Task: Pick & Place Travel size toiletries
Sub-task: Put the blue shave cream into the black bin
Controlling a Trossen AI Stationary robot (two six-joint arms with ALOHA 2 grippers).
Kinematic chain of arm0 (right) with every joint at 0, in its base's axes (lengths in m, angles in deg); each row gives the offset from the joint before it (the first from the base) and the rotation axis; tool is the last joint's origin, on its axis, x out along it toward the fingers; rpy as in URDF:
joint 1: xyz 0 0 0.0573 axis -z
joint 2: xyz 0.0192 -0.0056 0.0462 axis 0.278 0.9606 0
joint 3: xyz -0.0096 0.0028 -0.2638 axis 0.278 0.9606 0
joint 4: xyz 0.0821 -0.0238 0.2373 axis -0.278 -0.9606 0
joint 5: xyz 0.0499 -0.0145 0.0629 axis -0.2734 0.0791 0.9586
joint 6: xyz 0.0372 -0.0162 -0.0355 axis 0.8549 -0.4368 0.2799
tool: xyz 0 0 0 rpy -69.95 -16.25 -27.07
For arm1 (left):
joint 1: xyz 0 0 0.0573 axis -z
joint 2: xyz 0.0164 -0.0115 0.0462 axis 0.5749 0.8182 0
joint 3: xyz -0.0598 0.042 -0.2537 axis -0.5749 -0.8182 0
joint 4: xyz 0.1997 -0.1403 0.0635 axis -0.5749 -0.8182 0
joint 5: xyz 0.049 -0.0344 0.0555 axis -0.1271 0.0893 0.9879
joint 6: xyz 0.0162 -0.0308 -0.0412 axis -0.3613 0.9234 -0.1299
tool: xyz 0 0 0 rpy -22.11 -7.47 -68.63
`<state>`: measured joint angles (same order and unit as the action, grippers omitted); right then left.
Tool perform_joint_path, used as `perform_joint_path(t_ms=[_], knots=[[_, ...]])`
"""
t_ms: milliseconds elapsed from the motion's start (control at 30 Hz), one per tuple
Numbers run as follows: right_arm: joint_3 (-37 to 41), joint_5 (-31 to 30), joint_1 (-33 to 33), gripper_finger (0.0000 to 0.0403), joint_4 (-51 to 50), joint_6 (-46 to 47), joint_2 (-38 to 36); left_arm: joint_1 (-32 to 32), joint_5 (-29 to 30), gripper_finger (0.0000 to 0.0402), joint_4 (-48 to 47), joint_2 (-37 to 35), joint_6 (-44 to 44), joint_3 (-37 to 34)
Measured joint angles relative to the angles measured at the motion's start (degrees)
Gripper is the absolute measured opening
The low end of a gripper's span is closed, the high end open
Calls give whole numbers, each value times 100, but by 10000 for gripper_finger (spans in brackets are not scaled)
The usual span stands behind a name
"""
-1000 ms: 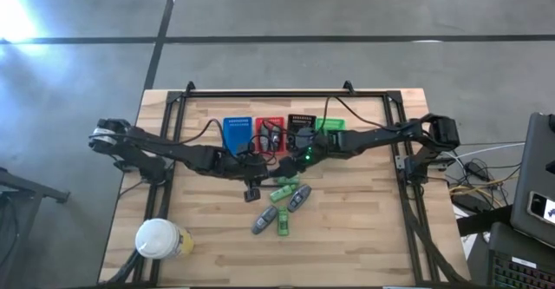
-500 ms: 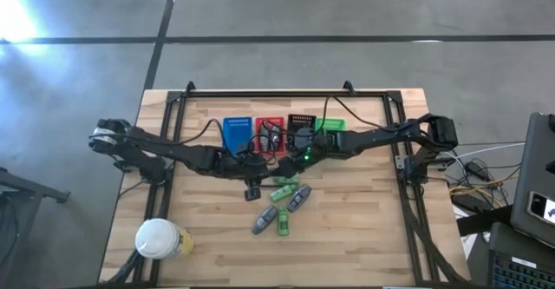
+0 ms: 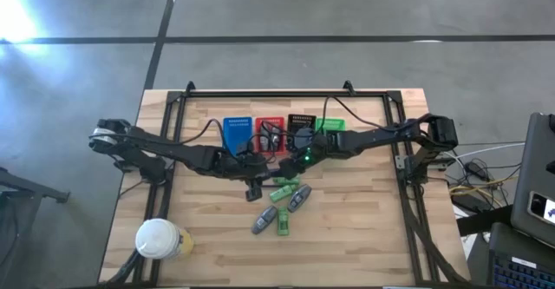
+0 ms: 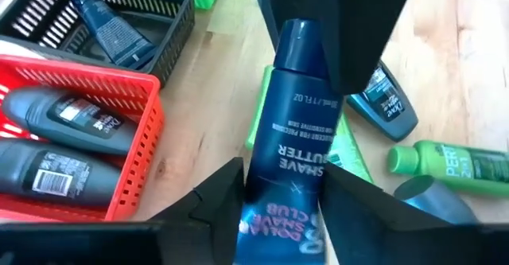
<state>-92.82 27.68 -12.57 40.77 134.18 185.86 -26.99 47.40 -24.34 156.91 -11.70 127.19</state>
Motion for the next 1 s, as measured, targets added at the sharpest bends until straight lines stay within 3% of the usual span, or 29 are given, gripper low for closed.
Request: perform_joint_path(t_ms=[200, 367, 533, 700, 833, 1000], knots=[[4, -30, 94, 121, -368, -218, -47, 38, -5, 204, -118, -48, 470, 0], [5, -254, 270, 124, -926, -593, -362, 89, -4, 233, -741, -212, 891, 0], [4, -1797, 561, 121, -2151, -1128, -1045, 124, 107, 243, -1407, -275, 1520, 0], [5, -3365, 709, 126, -3125, -1724, -1463, 207, 244, 241, -1432, -262, 1683, -2], [4, -4099, 679, 124, -3239, -2237, -1372, 209, 401, 241, -1427, -262, 1662, -2], [5, -4184, 689, 135, -3019, -2239, -834, 208, 442, 241, -1429, -260, 1643, -2]])
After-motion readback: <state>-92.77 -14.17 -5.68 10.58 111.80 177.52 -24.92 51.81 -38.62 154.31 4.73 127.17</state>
